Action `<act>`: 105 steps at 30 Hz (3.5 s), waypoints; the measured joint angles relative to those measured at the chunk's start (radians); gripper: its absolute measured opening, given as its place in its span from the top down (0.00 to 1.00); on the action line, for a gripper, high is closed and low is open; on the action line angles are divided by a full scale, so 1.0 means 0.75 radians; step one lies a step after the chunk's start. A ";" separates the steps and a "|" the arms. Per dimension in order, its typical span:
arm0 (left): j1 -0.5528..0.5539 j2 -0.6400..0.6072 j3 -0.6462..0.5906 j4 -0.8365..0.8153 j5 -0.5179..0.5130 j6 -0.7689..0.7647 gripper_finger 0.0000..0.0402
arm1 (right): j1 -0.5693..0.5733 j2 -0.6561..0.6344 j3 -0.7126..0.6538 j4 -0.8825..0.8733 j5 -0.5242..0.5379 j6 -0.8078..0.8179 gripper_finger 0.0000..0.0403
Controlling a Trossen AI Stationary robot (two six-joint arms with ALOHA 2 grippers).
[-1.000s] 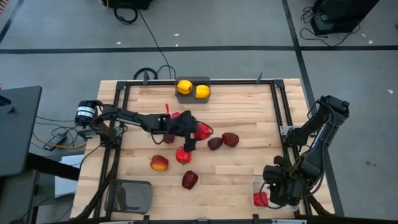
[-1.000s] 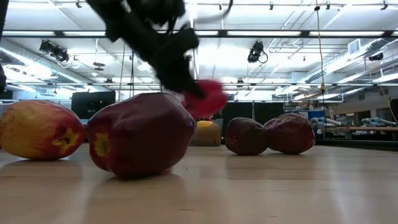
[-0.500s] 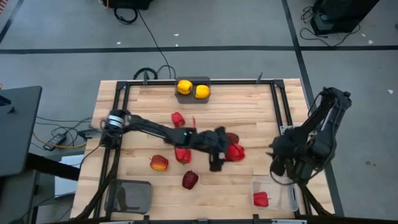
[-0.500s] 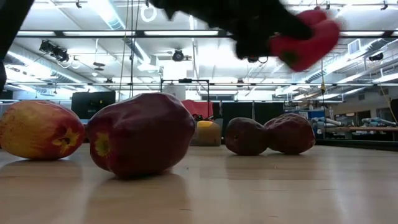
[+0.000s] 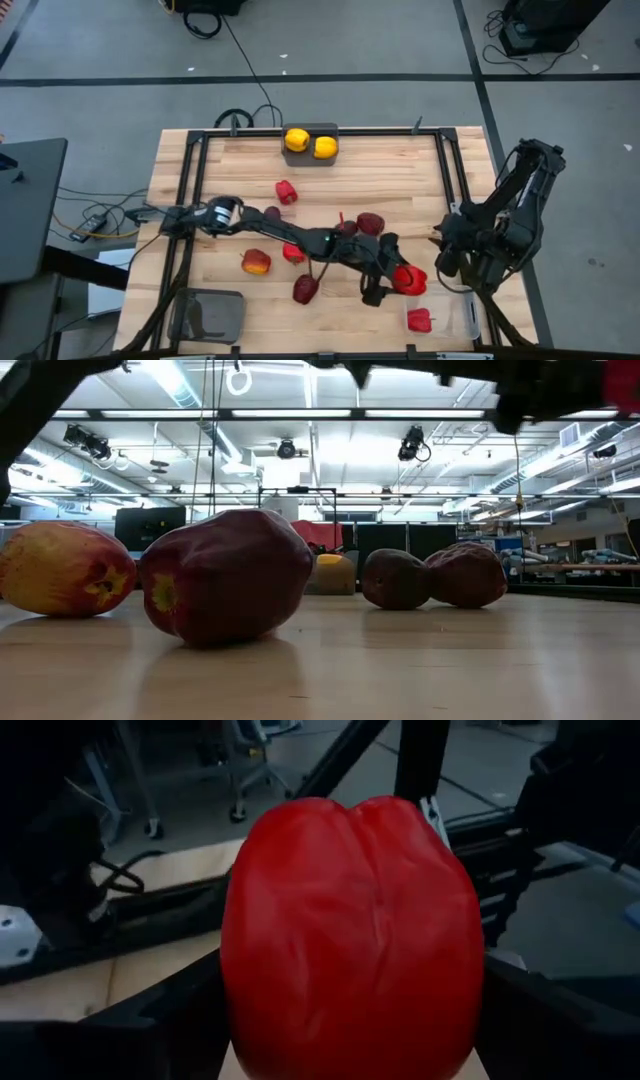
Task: Sort produce into baskets
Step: Put the red bell pepper into the transparent bin
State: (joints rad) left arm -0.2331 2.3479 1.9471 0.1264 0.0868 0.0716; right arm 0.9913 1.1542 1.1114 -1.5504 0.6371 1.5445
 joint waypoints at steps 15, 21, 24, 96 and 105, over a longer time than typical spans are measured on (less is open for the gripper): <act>-0.018 0.347 0.466 0.027 0.085 -0.076 0.15 | -0.041 -0.019 0.000 -0.028 0.023 0.001 0.60; -0.034 0.373 0.472 0.017 0.252 -0.040 0.07 | -0.040 -0.019 0.000 -0.028 0.018 0.003 0.60; -0.037 0.371 0.475 0.020 0.263 -0.029 0.02 | -0.040 -0.019 0.000 -0.028 0.012 0.006 0.59; 0.675 -0.739 -0.636 -1.543 -0.275 -0.312 0.02 | 0.204 0.569 -0.004 -0.024 0.066 0.602 0.53; 0.850 -0.851 -1.002 -1.247 -0.164 -0.276 0.02 | 0.074 0.568 -0.008 -0.027 0.018 0.553 0.40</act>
State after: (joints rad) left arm 0.4046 1.7100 1.1953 -0.8092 -0.0359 -0.1352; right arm 1.0467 1.5799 1.1053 -1.5706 0.6508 1.9595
